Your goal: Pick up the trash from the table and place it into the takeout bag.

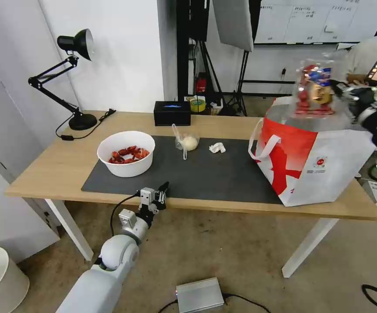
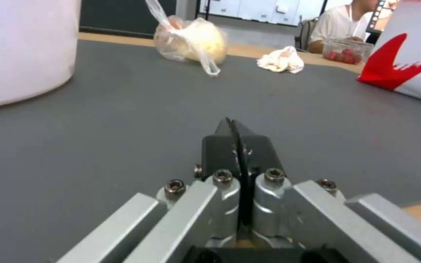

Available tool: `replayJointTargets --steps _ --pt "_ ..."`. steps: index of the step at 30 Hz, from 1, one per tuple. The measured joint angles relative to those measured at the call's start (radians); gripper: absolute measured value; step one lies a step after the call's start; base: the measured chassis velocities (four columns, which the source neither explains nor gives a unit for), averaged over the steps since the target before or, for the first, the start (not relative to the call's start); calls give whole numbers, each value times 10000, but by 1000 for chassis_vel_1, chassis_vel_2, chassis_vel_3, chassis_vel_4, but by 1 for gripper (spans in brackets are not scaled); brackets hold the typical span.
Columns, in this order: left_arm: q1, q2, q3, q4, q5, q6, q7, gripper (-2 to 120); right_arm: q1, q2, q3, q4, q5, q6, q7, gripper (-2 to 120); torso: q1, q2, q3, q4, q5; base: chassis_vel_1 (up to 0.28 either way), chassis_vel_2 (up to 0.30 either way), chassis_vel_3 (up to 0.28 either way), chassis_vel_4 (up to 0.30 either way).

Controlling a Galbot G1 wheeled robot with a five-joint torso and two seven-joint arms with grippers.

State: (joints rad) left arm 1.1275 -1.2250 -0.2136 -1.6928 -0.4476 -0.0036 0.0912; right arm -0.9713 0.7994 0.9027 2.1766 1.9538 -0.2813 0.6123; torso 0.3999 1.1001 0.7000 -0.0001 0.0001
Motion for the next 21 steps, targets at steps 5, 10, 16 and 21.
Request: replayJointTargets --steps 5,10,16,21 --pt "151 -25 -2 -145 21 21 2 0 -190 -36 355 -91 18 113 170 1 0 0 0 0 -1 0 0 0 0" --pt "275 -30 -47 -238 48 8 11 0 -288 -61 562 -251 20 139 238 1 1 0 0 0 -1 0 0 0 0" --pt "346 -12 -129 -390 48 9 14 0 -271 -88 667 -687 -14 182 319 1 1 -1 0 0 -1 0 0 0 0" --pt "398 46 -208 -556 32 9 14 0 -120 -121 650 -995 -53 211 403 1 2 -2 0 1 -1 0 0 0 0"
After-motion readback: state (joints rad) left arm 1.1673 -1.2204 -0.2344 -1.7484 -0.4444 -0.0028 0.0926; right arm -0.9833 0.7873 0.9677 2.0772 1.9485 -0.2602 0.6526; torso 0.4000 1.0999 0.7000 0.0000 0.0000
